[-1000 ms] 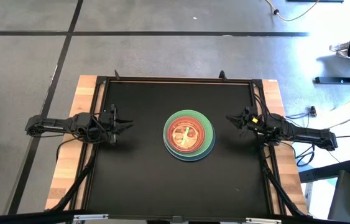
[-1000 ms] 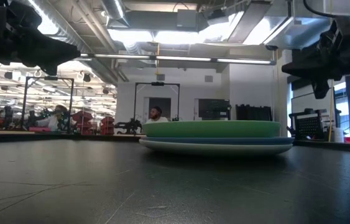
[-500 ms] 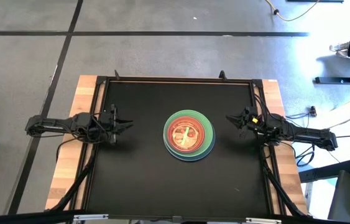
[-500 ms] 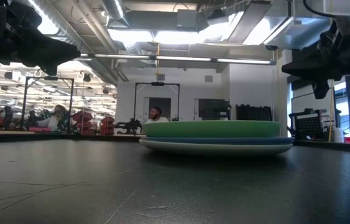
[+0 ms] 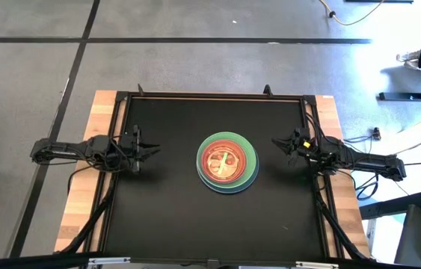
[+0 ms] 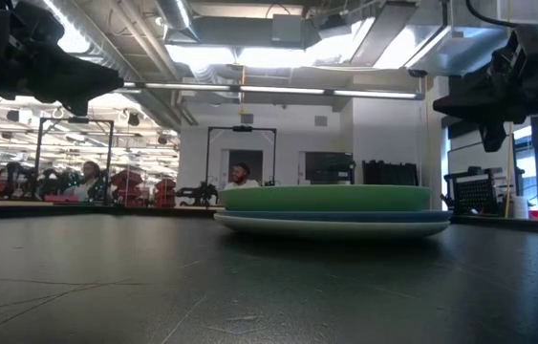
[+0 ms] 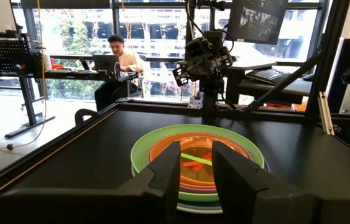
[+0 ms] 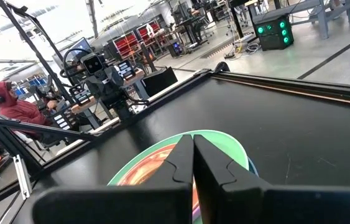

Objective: Stack plastic plates
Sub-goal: Return to Home Position

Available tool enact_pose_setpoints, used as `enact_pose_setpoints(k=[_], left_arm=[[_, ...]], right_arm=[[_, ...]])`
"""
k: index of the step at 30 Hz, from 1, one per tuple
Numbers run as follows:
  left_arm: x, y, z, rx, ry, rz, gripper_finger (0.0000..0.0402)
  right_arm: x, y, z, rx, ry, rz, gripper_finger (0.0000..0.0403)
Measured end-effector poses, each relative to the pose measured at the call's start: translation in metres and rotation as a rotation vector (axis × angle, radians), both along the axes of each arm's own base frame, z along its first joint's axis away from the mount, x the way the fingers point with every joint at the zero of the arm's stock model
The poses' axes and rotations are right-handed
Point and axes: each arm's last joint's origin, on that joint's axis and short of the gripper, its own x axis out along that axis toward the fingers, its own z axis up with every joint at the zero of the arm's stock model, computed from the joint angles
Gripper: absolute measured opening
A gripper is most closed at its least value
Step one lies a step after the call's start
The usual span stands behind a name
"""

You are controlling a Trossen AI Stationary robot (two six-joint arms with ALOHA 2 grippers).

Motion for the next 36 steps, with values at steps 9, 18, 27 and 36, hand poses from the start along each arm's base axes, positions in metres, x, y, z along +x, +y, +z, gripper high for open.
enact_pose_setpoints(k=[9,18,27,36], left_arm=[[0.0,0.0,0.0,0.0,0.0,0.0,0.0085],[0.0,0.0,0.0,0.0,0.0,0.0,0.0085],[0.0,0.0,0.0,0.0,0.0,0.0,0.0085],[0.0,0.0,0.0,0.0,0.0,0.0,0.0085]], right_arm=[[0.0008,0.0038,-0.0013,-0.038,0.022,0.136,0.0001],[0.0008,0.0039,-0.0017,-0.042,0.027,0.141,0.0001],[0.0016,0.0048,-0.003,-0.211,0.076,0.18,0.0001],[0.0035,0.0016,-0.0047,-0.371,0.072,0.074,0.0001]])
